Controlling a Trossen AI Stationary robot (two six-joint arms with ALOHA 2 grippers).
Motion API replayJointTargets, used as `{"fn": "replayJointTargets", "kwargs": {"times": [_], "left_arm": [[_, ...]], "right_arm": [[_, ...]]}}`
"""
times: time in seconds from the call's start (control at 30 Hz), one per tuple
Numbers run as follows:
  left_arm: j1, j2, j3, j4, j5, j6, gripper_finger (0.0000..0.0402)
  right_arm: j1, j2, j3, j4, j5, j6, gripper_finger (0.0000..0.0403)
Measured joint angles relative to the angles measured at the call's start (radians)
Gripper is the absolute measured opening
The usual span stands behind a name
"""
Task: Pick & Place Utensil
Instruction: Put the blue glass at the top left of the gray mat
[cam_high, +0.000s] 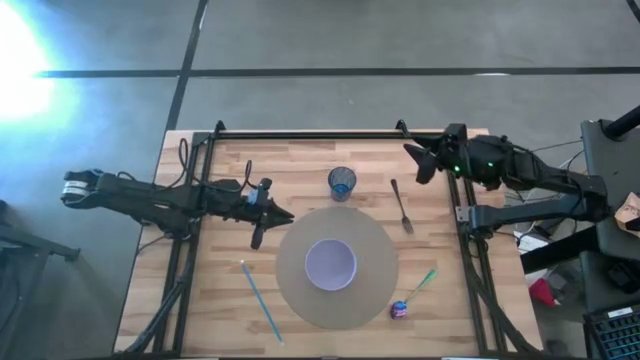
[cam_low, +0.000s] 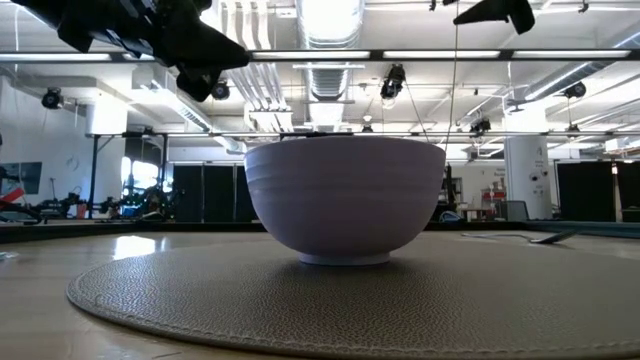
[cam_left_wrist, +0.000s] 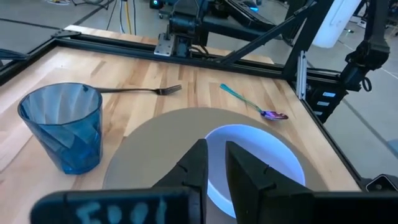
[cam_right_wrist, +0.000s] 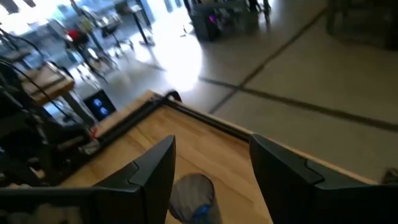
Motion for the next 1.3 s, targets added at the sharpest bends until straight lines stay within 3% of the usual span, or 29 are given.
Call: {"fn": "replayJointTargets", "kwargs": {"times": [0.3,0.5,0.83,1.3], "left_arm": [[0.0,0.0,-0.001,-0.001,0.0,0.001,0.0043],[0.0,0.0,-0.002,-0.005,0.0,0.001,0.0046],[-0.001,0.0,-0.003,-0.008,0.0,0.001,0.0048],[0.0,0.0,-0.003,-0.009,0.0,0.001,0.0048]], "right_arm": [[-0.062,0.177,0.176,-0.23,-0.018,0.067,0.0201],[-0.14,0.286,0.238,-0.258,-0.149,0.068,0.0201],[-0.261,0.455,0.27,-0.284,-0.349,0.068,0.0201],[-0.268,0.672,0.27,-0.28,-0.43,0.061,0.0201]]}}
